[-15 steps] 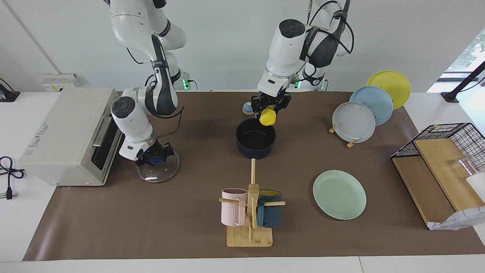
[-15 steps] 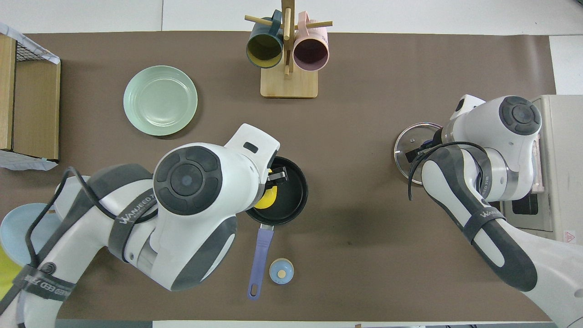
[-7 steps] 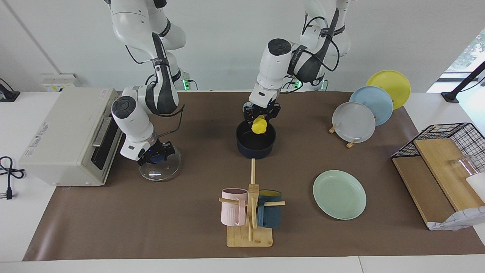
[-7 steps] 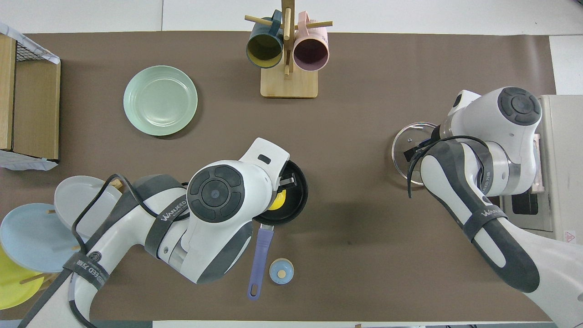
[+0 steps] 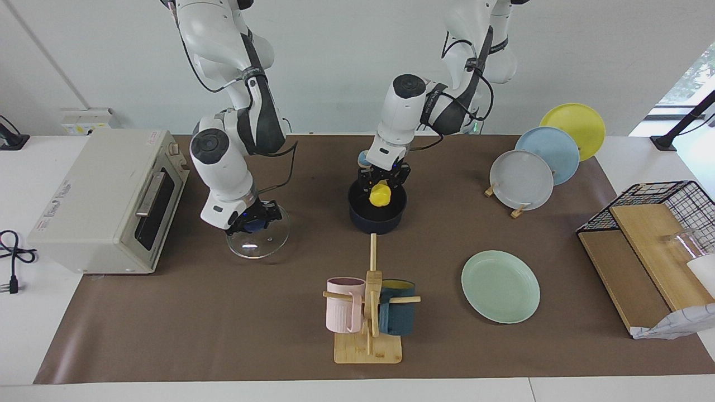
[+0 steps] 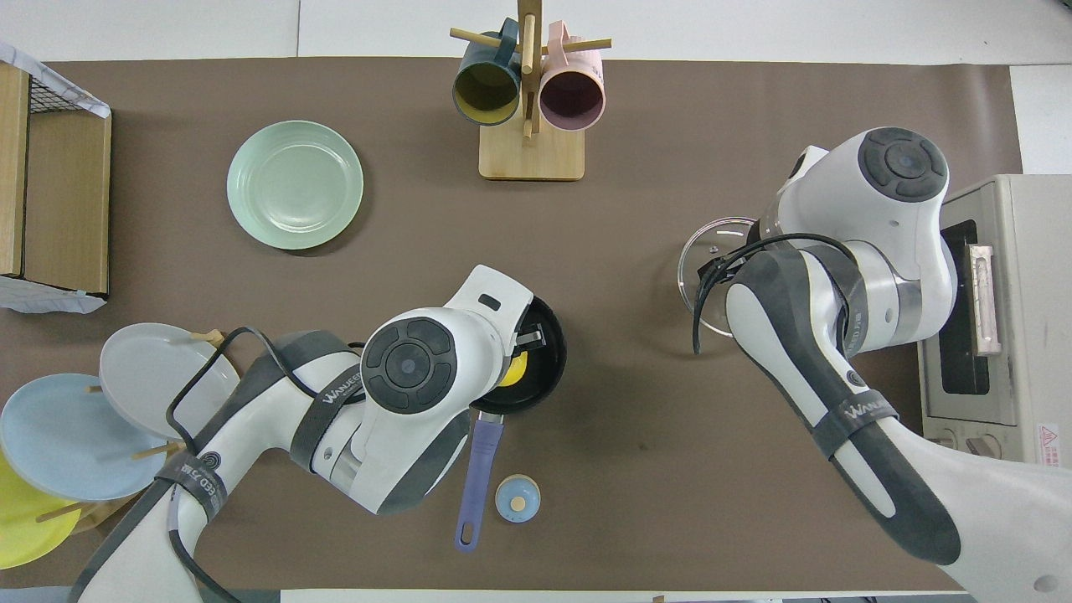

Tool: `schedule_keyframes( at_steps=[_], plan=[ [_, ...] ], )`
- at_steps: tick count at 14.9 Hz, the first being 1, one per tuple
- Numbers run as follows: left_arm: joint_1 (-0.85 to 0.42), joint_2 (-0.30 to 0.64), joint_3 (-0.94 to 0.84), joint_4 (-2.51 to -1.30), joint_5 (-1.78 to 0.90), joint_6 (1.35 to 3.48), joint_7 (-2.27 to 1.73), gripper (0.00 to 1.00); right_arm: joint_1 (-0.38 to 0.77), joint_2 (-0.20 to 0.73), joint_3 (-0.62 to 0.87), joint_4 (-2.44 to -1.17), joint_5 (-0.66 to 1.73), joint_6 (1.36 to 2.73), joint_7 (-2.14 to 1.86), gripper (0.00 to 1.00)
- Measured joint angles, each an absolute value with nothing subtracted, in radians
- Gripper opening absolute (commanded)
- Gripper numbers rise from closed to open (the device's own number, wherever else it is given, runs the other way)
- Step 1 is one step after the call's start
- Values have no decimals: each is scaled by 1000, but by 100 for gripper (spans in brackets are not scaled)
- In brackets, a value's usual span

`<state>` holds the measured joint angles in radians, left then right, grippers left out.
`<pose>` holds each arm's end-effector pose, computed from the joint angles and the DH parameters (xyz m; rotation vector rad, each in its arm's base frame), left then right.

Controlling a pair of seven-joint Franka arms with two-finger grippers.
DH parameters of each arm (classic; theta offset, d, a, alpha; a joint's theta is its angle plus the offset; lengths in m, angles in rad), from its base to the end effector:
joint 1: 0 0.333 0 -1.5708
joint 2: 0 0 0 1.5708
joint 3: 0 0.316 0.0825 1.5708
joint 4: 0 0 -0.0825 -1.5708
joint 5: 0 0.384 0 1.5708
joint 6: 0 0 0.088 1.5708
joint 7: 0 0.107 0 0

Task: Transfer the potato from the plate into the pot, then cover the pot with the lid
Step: 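Release the potato into the saucepan while the right gripper lifts the lid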

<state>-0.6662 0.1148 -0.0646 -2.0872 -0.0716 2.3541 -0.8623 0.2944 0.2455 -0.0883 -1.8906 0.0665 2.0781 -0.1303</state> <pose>0.4317 -0.3874 0.3852 2.9762 0.2673 0.0931 0.5929 0.1299 0.3721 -3.0708 -0.4711 0.0902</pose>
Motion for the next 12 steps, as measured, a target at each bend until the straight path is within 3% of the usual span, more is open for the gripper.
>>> schedule_keyframes(
  at_steps=[12],
  plan=[
    [-674,190,-64,-2117,-72,2455,-837,0,370,247,-88,-1873,52,2075,-12,0]
  ],
)
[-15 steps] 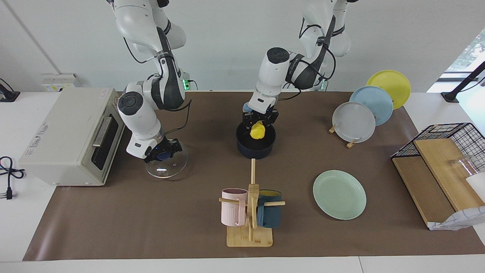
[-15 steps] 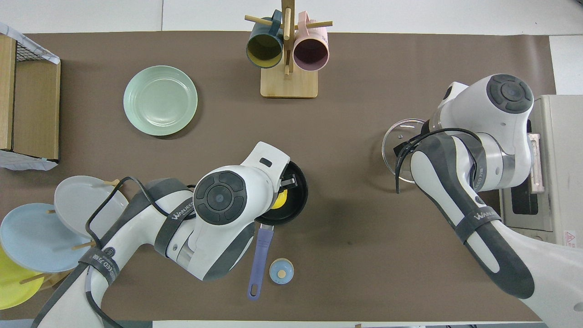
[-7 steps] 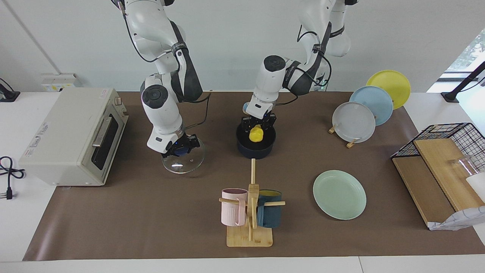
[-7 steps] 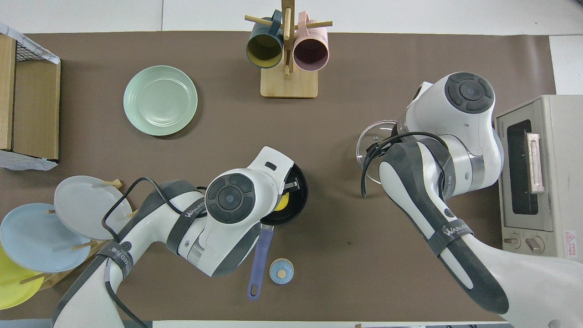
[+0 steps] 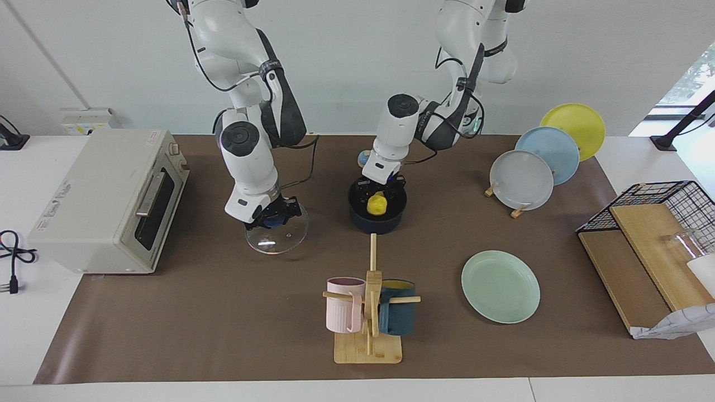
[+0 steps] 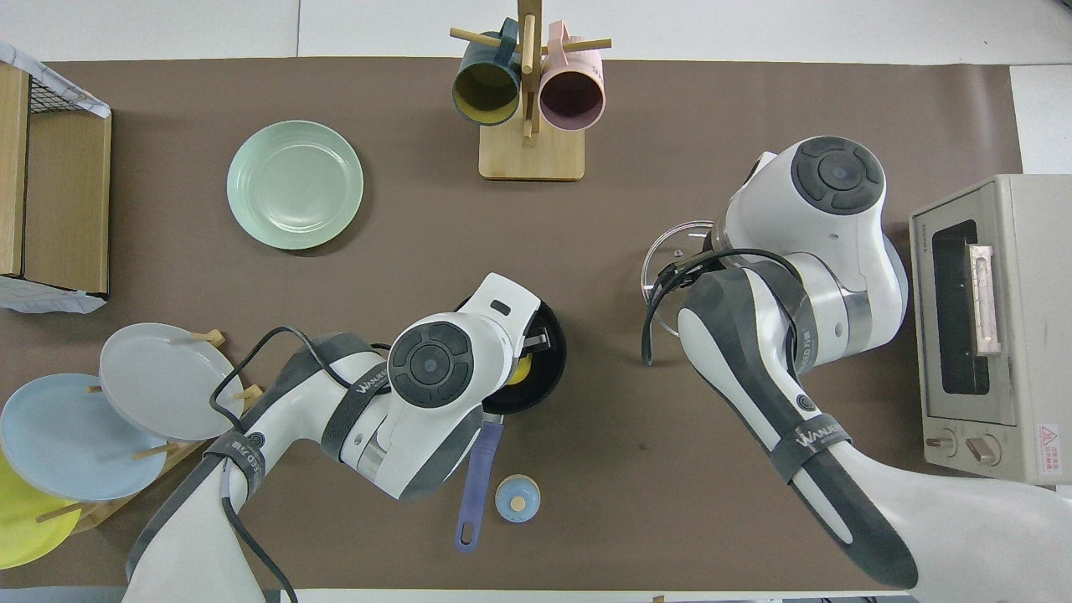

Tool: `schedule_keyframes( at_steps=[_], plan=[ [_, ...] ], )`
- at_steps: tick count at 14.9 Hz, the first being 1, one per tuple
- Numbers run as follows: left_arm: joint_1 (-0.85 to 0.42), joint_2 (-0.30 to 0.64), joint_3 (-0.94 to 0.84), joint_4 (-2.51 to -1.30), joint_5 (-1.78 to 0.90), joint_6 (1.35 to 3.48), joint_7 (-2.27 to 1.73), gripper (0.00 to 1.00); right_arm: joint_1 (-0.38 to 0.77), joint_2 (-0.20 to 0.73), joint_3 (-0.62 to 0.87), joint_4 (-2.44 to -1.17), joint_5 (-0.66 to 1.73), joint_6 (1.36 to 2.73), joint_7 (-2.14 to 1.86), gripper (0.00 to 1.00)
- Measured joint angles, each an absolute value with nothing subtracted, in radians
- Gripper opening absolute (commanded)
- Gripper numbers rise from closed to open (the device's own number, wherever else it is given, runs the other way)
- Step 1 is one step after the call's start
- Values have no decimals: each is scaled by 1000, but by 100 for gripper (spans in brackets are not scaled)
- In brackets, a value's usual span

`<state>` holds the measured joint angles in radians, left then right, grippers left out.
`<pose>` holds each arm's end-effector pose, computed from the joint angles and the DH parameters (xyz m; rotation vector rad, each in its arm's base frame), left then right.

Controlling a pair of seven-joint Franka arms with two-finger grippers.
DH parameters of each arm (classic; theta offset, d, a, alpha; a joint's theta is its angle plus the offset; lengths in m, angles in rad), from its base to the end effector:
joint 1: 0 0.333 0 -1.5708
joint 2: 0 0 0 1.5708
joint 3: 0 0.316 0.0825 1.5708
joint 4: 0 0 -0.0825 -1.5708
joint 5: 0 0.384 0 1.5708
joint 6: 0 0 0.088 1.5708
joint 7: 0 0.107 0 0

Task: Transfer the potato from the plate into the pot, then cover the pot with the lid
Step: 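Release the potato into the saucepan while the right gripper lifts the lid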

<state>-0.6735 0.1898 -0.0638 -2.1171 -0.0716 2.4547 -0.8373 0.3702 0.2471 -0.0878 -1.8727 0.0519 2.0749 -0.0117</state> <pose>0.4324 -0.3917 0.3384 2.9833 0.2302 0.0913 0.5853 0.1753 0.3789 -3.0950 -0.4207 0.0726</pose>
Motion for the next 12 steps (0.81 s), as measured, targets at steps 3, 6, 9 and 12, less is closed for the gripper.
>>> schedule_keyframes(
  at_steps=[3,6,9,12],
  plan=[
    [-674,190,-63,-2125,-72,2455,-802,37,404,247,-88,-1862,51,2067,54,0],
    [-673,190,-59,-2127,-72,2455,-784,83,423,247,-88,-1858,51,2066,90,0],
    [-673,190,-57,-2127,-72,2455,-779,100,423,247,-90,-1856,51,2066,90,0],
    [-673,189,-55,-2126,-72,2455,-776,100,423,247,-91,-1855,51,2066,90,0]
  ],
)
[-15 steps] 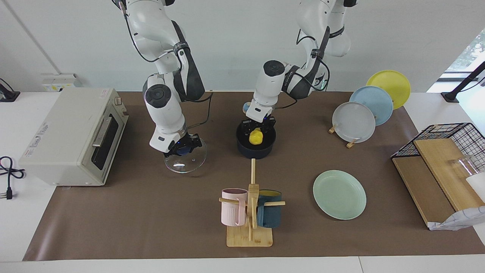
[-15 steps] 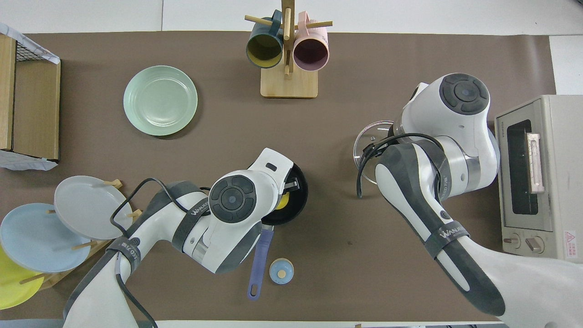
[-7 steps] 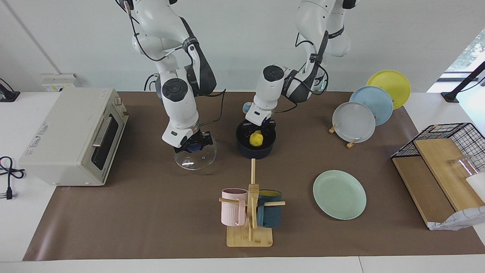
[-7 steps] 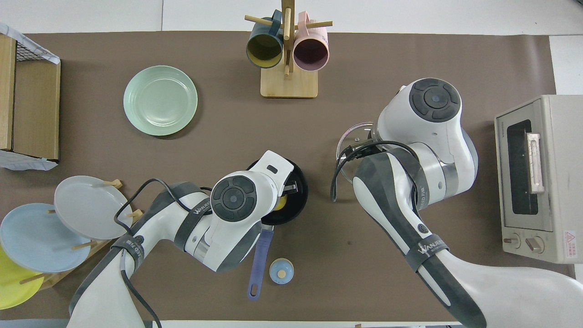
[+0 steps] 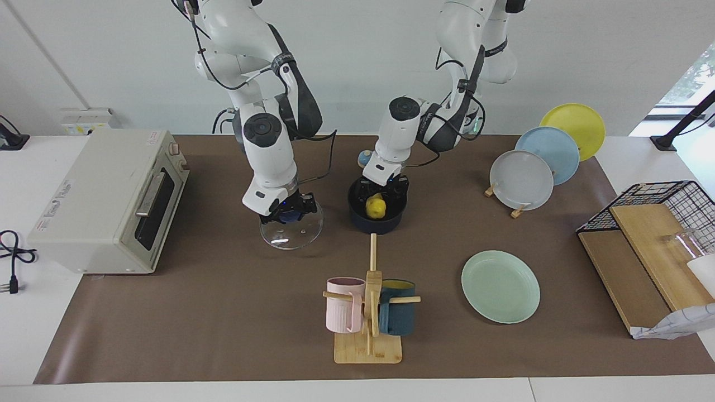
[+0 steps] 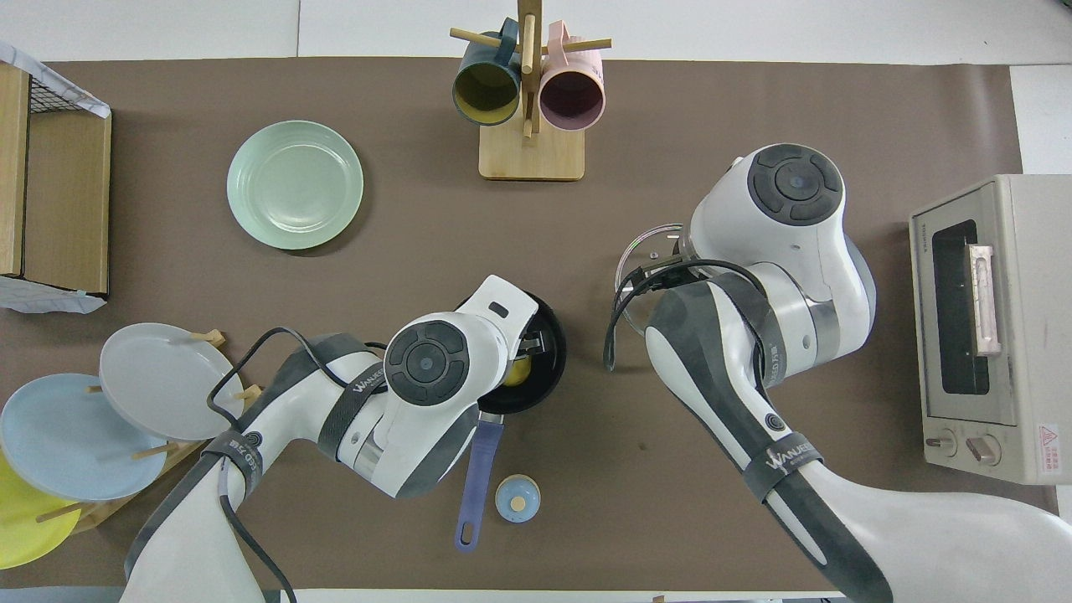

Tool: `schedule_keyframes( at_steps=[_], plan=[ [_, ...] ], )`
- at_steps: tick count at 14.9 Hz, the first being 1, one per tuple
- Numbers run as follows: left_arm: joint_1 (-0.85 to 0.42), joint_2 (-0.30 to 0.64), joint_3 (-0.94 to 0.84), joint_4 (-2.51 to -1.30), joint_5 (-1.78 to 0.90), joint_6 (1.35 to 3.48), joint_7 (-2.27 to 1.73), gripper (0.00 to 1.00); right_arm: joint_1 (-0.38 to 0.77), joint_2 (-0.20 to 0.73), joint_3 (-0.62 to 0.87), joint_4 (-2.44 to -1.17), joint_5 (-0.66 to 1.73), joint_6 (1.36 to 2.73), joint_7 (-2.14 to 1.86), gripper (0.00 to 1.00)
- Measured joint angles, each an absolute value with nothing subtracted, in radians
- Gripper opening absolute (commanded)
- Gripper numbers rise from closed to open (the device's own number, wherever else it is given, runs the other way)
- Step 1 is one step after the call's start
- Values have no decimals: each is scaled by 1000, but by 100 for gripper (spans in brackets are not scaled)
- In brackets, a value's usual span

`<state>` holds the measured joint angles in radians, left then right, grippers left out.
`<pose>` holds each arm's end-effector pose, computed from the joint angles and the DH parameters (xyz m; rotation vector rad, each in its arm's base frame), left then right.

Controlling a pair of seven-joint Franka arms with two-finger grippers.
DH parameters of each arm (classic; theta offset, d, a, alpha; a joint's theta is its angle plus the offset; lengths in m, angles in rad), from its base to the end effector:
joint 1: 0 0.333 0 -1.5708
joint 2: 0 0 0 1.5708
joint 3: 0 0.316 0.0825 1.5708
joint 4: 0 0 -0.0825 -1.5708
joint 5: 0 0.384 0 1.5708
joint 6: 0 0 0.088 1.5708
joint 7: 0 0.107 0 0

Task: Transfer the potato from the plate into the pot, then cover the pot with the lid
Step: 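Release the potato into the saucepan while the right gripper lifts the lid, then withdraw the left gripper while the right gripper carries the lid over the saucepan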

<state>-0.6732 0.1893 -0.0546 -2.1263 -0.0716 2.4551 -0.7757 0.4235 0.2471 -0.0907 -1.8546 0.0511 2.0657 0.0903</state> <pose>0.4340 -0.3859 0.3346 2.9977 0.1527 0.0923 0.5787 0.2059 0.3864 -3.1076 -0.3429 0.0605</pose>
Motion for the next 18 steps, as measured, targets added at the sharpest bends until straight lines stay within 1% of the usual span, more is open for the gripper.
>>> schedule_keyframes(
  at_steps=[3,5,8,10,13,16,18],
  plan=[
    [-664,179,-46,-2108,-72,2419,-761,100,423,247,-91,-1854,51,2066,90,0],
    [-621,152,-41,-2054,-71,2319,-712,100,423,247,-91,-1853,51,2066,91,0],
    [-498,100,-34,-1921,-71,2110,-567,100,424,247,-90,-1848,51,2066,110,0],
    [-407,79,-31,-1837,-71,2013,-455,100,433,249,-88,-1830,51,2056,146,0],
    [-299,61,-28,-1767,-71,1948,-294,100,494,272,-87,-1738,51,1975,260,0],
    [-206,52,-26,-1732,-64,1908,-155,100,597,319,-86,-1578,50,1869,427,0],
    [-170,52,-26,-1699,-54,1857,-113,100,663,353,-86,-1515,46,1844,522,0]
  ],
)
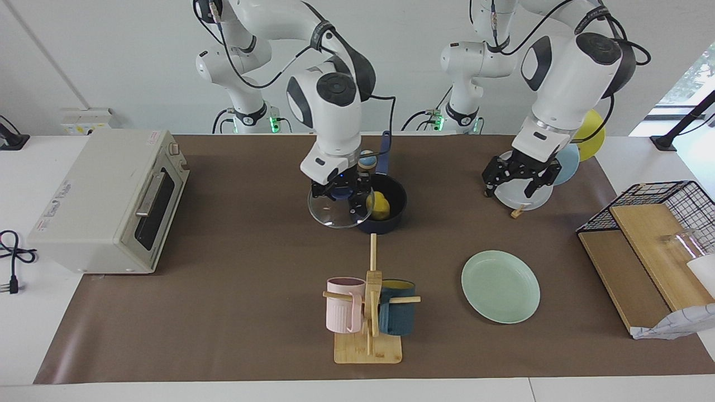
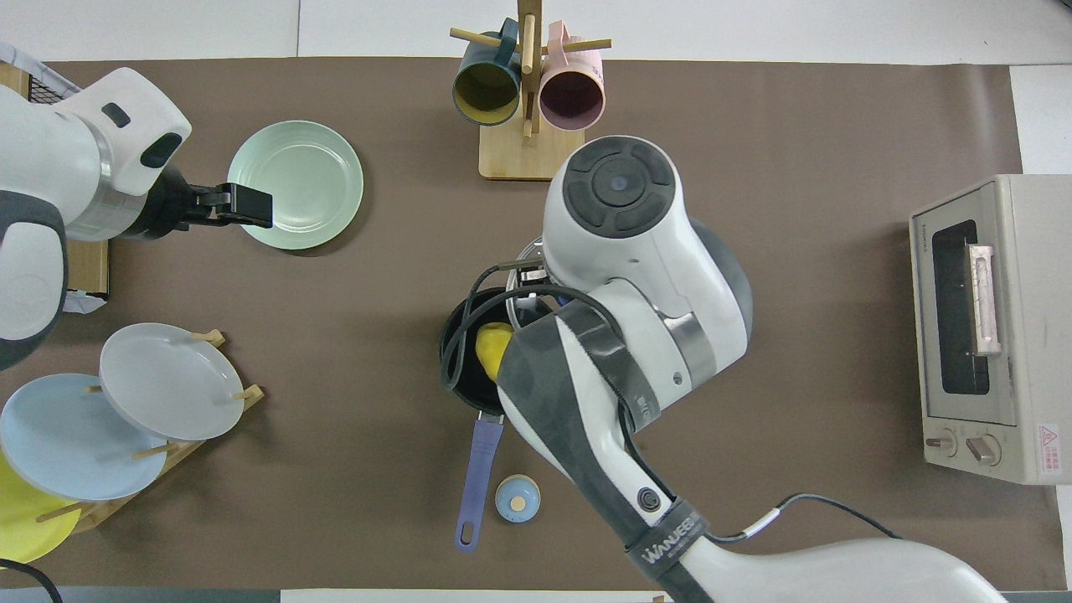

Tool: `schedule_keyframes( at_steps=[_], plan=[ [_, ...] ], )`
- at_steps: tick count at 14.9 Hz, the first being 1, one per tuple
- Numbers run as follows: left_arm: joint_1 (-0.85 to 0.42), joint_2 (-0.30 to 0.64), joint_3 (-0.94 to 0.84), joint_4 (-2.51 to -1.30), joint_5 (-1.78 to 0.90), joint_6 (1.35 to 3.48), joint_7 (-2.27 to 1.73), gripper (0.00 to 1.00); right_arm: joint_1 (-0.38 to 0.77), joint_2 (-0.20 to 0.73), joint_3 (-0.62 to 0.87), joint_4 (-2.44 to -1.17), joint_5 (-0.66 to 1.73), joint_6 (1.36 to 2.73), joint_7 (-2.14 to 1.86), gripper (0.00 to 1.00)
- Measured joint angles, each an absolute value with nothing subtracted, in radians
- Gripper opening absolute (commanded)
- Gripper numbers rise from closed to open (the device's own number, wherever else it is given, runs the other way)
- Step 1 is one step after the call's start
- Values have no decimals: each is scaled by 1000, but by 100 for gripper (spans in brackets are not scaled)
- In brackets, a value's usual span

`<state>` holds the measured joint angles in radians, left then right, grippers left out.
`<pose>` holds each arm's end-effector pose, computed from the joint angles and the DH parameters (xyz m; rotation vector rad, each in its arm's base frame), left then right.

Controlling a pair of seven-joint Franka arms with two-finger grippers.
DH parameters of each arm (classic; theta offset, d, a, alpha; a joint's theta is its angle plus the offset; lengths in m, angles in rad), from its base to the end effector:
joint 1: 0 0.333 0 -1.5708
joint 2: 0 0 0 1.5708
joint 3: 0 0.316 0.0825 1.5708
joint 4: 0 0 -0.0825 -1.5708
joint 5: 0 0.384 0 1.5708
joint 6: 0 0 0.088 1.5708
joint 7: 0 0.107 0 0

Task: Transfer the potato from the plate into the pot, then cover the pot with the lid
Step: 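Withdraw the left gripper while the right gripper carries the lid over the saucepan, then lower the glass lid onto the saucepan with the right gripper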

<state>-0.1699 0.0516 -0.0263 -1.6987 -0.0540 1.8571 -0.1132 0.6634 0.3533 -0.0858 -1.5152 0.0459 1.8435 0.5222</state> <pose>0.5781 -0.1188 0.5601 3.0664 -0.1080 0.1493 0.5497 0.3712 0.4587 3.1403 0.0745 -0.0434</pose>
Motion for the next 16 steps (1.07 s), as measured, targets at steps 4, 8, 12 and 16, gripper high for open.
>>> schedule_keyframes(
  at_steps=[4,8,12,16],
  plan=[
    [-149,39,-27,-1630,-28,1702,-104,100,758,457,-86,-1453,-9,1853,693,0],
    [-149,5,-32,-1628,-27,1605,-104,100,758,476,-89,-1435,-11,1877,698,0],
    [-150,-4,-42,-1633,-26,1561,-104,100,775,477,-87,-1438,-11,1876,706,0],
    [-150,-13,-51,-1640,-26,1556,-105,100,779,479,-87,-1447,-9,1876,712,0]
  ],
)
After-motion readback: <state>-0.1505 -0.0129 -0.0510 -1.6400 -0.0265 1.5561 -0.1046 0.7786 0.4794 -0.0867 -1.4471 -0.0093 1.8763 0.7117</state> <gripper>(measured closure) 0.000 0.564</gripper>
